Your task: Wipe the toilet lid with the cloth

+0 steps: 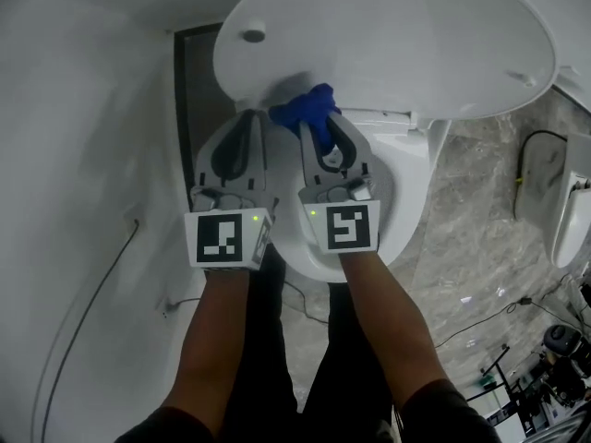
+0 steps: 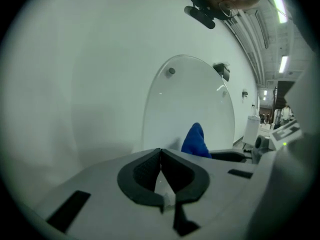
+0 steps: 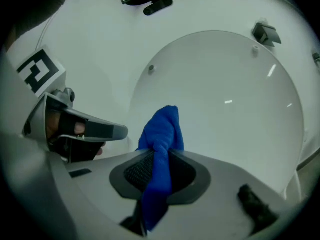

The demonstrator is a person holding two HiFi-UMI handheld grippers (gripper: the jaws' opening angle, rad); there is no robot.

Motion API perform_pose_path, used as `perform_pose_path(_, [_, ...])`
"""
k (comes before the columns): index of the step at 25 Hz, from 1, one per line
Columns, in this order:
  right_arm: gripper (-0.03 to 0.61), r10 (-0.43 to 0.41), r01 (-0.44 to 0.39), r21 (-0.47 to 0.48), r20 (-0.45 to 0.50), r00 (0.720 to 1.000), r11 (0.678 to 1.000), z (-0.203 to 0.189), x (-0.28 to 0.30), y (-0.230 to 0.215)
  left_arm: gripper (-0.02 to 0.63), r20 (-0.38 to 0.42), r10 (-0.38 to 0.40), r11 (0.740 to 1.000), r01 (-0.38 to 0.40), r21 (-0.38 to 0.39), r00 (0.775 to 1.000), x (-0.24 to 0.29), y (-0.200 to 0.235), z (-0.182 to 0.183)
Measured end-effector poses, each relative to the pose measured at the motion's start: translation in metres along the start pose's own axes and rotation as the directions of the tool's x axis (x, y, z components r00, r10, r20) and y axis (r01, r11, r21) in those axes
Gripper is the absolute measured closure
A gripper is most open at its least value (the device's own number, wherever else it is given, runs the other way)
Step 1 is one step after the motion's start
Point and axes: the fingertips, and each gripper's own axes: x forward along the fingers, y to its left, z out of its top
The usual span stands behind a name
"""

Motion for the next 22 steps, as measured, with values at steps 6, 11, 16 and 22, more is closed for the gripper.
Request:
perform_pose_path(6, [0.511,0.093,-0.093,-0.005,-0.066,0.993,0.996,-0.017,0.029,0.048,0.601,-0.026,0.088,0.995,-0.089,-0.042,0.996,-0.022,0.046,-0.018])
perform_pose_path(11, [0.511,0.094,-0.094,0.000,-0.073,0.993,0.996,-0.026,0.054,0.056,0.601,-0.046,0.108,0.992,-0.111,-0.062,0.993,-0.029,0.066,-0.034])
perform_pose_path(16, [0.511,0.073,-0.073,0.008,-0.058,0.996,0.997,-0.028,0.058,0.053,0.601,-0.064,0.088,0.994,-0.091,-0.059,0.994,-0.026,0.062,-0.042])
perform_pose_path(22, [0.511,0.002,0.000,0.027,-0.074,0.997,1.000,-0.034,0.053,0.023,0.601,-0.077,0.031,0.998,-0.034,-0.046,0.997,-0.013,0.041,-0.040])
